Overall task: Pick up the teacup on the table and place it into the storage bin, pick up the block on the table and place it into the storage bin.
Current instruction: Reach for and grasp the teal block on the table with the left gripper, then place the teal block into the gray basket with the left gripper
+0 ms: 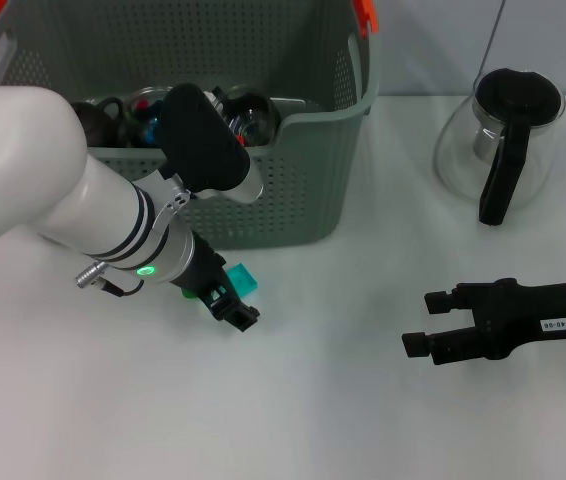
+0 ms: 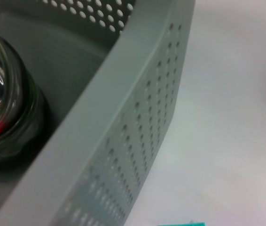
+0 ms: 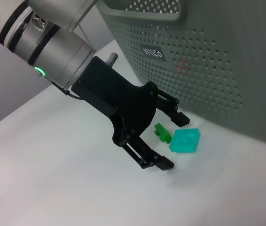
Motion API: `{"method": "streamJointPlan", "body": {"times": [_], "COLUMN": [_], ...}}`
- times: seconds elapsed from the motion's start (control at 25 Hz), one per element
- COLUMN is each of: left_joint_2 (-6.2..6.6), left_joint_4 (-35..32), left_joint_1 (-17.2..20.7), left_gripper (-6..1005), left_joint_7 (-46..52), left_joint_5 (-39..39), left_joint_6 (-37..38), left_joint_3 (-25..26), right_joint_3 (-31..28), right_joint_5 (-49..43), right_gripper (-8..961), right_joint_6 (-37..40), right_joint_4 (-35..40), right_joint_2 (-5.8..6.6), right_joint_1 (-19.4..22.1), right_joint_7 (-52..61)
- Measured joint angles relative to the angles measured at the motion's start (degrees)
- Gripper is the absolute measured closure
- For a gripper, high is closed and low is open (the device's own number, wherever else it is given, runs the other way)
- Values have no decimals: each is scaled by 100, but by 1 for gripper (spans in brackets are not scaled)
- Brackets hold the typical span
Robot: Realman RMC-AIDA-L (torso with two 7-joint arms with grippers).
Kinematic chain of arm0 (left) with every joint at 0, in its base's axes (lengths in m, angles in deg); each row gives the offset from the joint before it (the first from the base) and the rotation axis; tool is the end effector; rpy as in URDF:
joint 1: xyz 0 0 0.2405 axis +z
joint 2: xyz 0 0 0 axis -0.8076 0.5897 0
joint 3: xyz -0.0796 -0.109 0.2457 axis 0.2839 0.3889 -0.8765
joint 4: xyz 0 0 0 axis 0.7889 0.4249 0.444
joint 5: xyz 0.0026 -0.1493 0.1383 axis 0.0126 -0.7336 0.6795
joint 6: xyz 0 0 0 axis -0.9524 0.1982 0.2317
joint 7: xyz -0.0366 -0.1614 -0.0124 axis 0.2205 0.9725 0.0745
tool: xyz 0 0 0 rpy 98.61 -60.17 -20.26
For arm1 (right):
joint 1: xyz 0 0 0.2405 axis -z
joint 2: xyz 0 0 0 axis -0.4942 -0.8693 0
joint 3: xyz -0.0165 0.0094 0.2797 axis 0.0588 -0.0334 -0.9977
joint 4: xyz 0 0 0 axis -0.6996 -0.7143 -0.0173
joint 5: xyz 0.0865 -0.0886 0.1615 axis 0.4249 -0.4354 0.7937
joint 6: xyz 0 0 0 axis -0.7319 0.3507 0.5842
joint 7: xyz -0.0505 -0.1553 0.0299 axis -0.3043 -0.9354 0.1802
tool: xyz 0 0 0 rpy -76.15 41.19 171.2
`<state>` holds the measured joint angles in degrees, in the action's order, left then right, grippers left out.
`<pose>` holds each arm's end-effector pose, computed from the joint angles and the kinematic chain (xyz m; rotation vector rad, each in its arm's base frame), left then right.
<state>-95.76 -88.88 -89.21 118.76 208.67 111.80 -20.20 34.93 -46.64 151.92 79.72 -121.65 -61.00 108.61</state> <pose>-0.2274 0.3807 -0.1107 -2.6184 -0.5717 0.4944 0.2801 0.3340 -0.0518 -2.8546 0.9779 0.3863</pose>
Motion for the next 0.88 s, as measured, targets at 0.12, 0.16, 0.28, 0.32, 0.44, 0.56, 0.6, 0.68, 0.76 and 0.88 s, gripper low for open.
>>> {"method": "streamJointPlan", "body": {"times": [0.12, 0.16, 0.28, 0.32, 0.44, 0.56, 0.6, 0.68, 0.76, 0.88], "left_joint_2": [0, 0, 0, 0, 0, 0, 0, 0, 3, 7], "left_joint_4": [0, 0, 0, 0, -1, -3, -5, -6, -6, -177], "left_joint_1": [0, 1, 1, 2, 0, -17, -25, -48, -68, -51], "left_gripper": [134, 135, 171, 205, 307, 496, 574, 586, 599, 605], "left_joint_7": [1, 3, 6, 11, 72, 133, 151, 193, 236, 276], "left_joint_5": [-2, -3, -4, -6, -5, -2, -1, 0, 0, -3], "left_joint_6": [-1, -1, -1, -1, -1, 0, 6, 36, 76, 245], "left_joint_3": [1, 1, 1, 1, -1, -5, -6, -12, -32, -53], "right_joint_3": [2, 3, 3, 2, 0, 0, 1, 5, 9, 9], "right_joint_5": [0, 0, 0, 0, 0, 0, 0, 0, 0, 1], "right_gripper": [10, 10, 11, 11, 11, 12, 12, 12, 13, 13], "right_joint_6": [1, 2, 2, 2, 2, 2, 1, 2, 1, 1], "right_joint_4": [0, 0, -2, -2, -2, -2, -2, -2, -2, -2], "right_joint_2": [0, -1, -7, -8, -8, -13, -15, -19, -19, -12], "right_joint_1": [0, 0, 2, 4, 7, 13, 16, 20, 26, 42], "right_joint_7": [3, 3, -2, -5, -12, -24, -26, -26, -27, -28]}}
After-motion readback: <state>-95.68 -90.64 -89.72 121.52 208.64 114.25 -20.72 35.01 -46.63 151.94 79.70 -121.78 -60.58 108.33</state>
